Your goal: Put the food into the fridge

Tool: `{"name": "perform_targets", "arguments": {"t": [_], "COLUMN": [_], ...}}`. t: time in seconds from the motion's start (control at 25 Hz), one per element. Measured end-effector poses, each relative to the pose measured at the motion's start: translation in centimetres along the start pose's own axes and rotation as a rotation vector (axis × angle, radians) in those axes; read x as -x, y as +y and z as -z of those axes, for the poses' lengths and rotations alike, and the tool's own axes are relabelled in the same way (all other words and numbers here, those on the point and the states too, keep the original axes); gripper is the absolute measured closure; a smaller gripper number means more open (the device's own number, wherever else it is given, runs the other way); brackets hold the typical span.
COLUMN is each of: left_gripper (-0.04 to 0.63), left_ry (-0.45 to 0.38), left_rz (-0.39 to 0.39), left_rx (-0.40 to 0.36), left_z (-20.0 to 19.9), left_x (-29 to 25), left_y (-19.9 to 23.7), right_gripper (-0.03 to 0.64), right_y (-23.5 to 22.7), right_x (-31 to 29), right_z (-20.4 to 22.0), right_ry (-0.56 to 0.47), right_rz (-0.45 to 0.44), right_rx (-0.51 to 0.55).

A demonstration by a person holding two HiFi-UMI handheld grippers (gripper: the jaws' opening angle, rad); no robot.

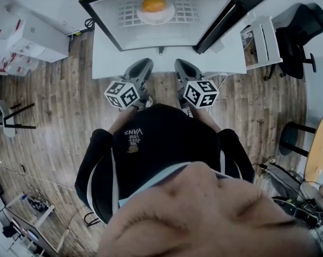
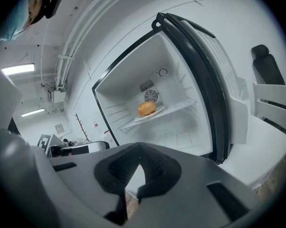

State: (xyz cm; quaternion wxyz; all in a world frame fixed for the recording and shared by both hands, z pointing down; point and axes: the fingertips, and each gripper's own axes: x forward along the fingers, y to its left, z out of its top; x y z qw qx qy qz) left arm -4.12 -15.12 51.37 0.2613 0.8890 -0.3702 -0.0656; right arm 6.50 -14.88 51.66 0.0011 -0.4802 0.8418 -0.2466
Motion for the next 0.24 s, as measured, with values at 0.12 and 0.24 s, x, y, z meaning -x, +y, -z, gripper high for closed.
{"name": "perform_targets", "arguments": {"t": [0.12, 0.24], "left_gripper": [0.538, 0.538], "left_ry": [0.001, 0.002], "left_rz": [0.0, 0.0], "left_rx": [-0.002, 0.0], "left_z": [0.03, 0.03], "left_x": [-0.01, 0.01], "left_y": [0.04, 0.07], "right_gripper": [0.604, 0.604], "right_y": [-0.02, 0.03], "right_x": [-0.02, 0.0], "right_z": [-0.1, -0.14], "right_ry": [-0.004, -0.006], "right_rz": [0.002, 0.004], "right_rx": [0.001, 0.001]}}
